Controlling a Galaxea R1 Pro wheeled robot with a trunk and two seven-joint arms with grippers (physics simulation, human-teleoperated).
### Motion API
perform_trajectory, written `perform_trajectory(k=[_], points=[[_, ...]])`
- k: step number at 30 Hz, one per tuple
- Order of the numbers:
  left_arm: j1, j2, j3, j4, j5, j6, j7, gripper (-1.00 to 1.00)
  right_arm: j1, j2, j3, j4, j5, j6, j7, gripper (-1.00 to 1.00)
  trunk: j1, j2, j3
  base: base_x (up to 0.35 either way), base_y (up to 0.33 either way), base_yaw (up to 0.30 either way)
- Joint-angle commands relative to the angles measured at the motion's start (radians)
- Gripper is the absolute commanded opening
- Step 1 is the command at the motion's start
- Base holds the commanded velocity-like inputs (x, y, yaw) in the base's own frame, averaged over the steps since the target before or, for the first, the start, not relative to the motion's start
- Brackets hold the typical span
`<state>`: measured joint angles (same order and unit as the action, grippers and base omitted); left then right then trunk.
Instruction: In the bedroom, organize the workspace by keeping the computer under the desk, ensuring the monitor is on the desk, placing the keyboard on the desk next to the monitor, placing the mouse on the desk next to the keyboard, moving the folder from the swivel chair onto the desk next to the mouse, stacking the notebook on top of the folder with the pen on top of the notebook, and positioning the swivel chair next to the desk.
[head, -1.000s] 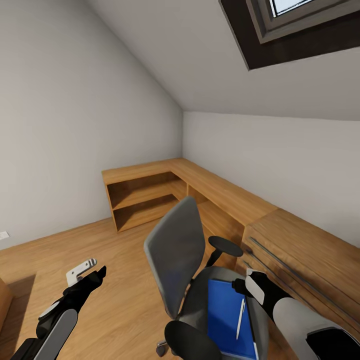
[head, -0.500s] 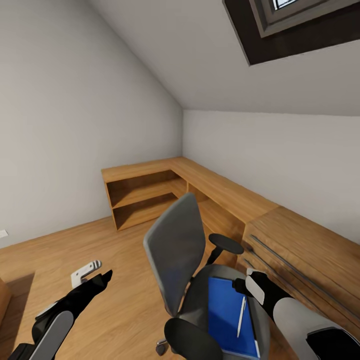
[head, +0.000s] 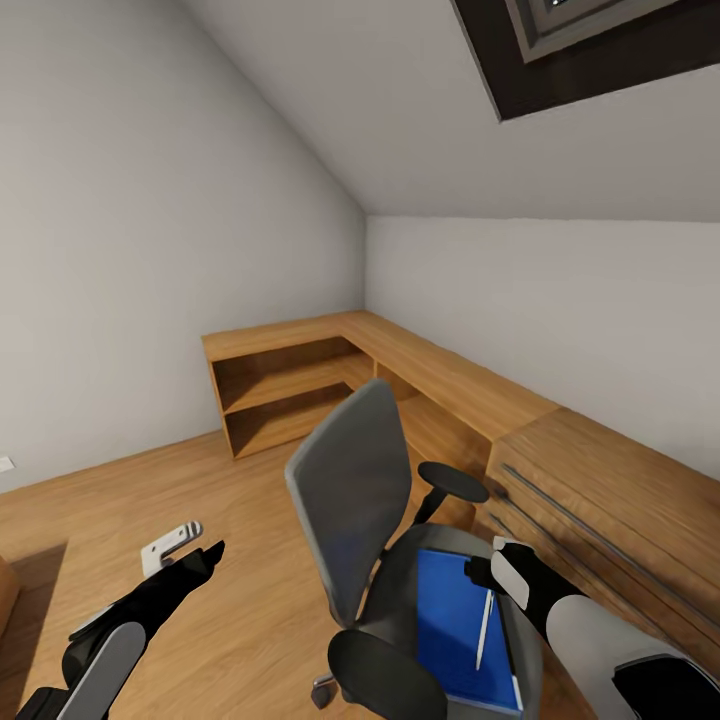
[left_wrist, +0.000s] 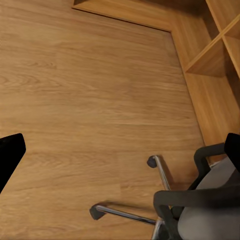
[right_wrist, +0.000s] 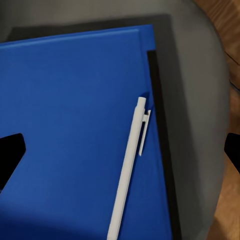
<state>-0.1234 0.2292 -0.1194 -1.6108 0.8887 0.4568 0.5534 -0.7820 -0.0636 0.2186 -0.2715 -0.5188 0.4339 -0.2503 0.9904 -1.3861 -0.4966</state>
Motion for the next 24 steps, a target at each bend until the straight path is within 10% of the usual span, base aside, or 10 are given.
perform_trajectory(k=[1, 24], points=[[-0.001, 0.001, -0.002, -0.001, 0.009, 0.000, 0.010, 1.00, 0.000, -0.001, 0.008, -0.003, -0.010, 0.005, -0.007, 1.00, 0.004, -0.008, -0.004, 0.000, 0.000, 0.000], [-0.001, 0.001, 0.068, 0.003, 0.012, 0.000, 0.010, 1.00, 0.000, -0.007, 0.008, -0.003, -0.034, 0.011, -0.010, 1.00, 0.092, -0.169, -0.076, 0.000, 0.000, 0.000]])
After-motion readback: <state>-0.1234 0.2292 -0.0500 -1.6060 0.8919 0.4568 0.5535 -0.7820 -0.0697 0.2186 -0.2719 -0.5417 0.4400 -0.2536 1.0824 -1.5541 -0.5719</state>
